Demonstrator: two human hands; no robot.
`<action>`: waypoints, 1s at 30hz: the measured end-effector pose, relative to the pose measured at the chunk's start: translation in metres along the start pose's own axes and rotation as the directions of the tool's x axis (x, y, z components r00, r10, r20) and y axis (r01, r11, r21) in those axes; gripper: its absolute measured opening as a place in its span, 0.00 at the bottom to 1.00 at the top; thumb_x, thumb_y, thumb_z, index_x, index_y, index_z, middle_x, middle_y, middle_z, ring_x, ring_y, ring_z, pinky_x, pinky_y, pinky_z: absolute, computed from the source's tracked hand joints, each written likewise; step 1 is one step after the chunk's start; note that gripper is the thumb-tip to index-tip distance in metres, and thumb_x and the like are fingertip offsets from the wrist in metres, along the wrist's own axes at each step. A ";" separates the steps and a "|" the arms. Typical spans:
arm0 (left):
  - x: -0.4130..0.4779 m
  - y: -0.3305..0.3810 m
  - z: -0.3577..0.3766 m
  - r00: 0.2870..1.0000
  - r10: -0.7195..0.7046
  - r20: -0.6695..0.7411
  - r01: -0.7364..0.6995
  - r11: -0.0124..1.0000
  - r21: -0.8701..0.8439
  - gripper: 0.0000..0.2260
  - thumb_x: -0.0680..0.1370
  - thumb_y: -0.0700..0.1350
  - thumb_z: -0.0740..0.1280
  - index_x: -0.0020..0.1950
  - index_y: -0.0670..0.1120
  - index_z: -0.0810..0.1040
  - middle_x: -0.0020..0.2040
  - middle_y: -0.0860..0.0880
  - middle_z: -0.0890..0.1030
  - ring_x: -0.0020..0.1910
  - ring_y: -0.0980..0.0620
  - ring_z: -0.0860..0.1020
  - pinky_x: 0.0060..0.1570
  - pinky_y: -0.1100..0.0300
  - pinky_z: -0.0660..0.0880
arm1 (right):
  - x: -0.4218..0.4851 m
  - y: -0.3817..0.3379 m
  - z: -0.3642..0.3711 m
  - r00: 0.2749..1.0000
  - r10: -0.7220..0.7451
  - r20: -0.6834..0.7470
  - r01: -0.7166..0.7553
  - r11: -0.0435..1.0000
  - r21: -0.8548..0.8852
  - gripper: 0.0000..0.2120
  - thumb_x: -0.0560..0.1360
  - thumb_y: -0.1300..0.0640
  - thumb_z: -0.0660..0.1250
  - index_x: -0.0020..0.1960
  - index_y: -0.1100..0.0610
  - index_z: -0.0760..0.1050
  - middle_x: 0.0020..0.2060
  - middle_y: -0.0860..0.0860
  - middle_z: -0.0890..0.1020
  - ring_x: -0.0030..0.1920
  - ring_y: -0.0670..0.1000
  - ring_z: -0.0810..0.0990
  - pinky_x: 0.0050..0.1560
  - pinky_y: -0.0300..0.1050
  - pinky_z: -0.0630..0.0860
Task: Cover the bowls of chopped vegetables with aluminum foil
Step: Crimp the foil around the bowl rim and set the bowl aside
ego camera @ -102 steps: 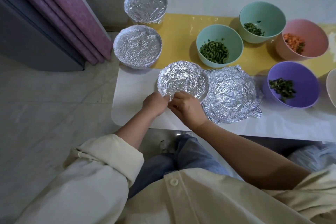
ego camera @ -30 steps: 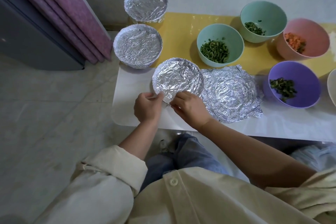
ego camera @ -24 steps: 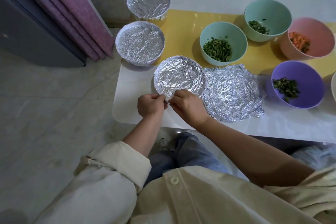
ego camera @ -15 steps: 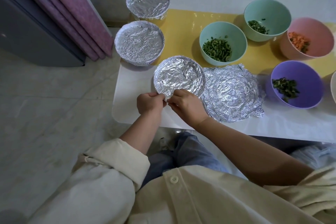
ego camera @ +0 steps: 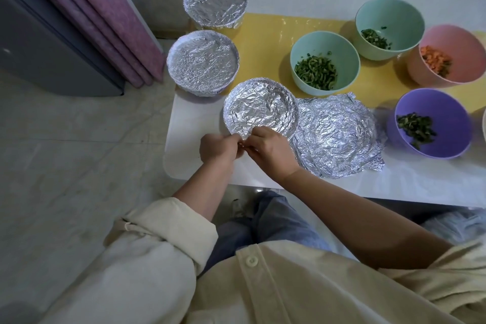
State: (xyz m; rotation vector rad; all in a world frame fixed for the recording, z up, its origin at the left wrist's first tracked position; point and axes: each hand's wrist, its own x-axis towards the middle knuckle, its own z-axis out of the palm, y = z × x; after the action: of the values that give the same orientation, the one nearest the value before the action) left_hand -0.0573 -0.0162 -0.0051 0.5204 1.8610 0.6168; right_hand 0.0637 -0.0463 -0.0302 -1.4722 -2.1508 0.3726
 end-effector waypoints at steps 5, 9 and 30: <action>0.005 0.001 -0.002 0.998 0.046 0.031 -0.048 0.997 0.067 0.08 0.72 0.36 0.71 0.33 0.38 0.78 0.30 0.42 0.79 0.30 0.44 0.80 0.44 0.49 0.84 | -0.001 0.001 0.000 1.000 -0.002 0.014 0.002 1.000 -0.014 0.03 0.69 0.62 0.69 0.37 0.60 0.81 0.33 0.54 0.77 0.33 0.58 0.77 0.27 0.45 0.74; 0.010 0.001 -0.001 0.995 0.099 0.019 -0.101 0.983 0.155 0.13 0.71 0.39 0.74 0.27 0.42 0.76 0.19 0.50 0.76 0.29 0.44 0.81 0.45 0.46 0.83 | -0.003 -0.001 0.002 0.999 0.001 0.039 -0.001 1.000 0.015 0.03 0.69 0.62 0.68 0.38 0.60 0.81 0.34 0.55 0.78 0.34 0.59 0.78 0.28 0.47 0.75; 0.014 0.003 -0.006 0.962 0.157 0.224 -0.238 0.884 0.403 0.17 0.80 0.51 0.66 0.46 0.36 0.80 0.33 0.41 0.84 0.31 0.42 0.84 0.40 0.45 0.84 | -0.004 0.004 -0.001 0.998 -0.060 0.007 0.060 0.998 0.028 0.10 0.76 0.55 0.66 0.41 0.60 0.81 0.34 0.55 0.76 0.34 0.58 0.76 0.30 0.47 0.73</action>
State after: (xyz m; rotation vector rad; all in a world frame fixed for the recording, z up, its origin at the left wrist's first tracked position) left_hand -0.0675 -0.0063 -0.0115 1.0345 1.7767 0.2719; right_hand 0.0685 -0.0483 -0.0317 -1.3900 -2.1820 0.3853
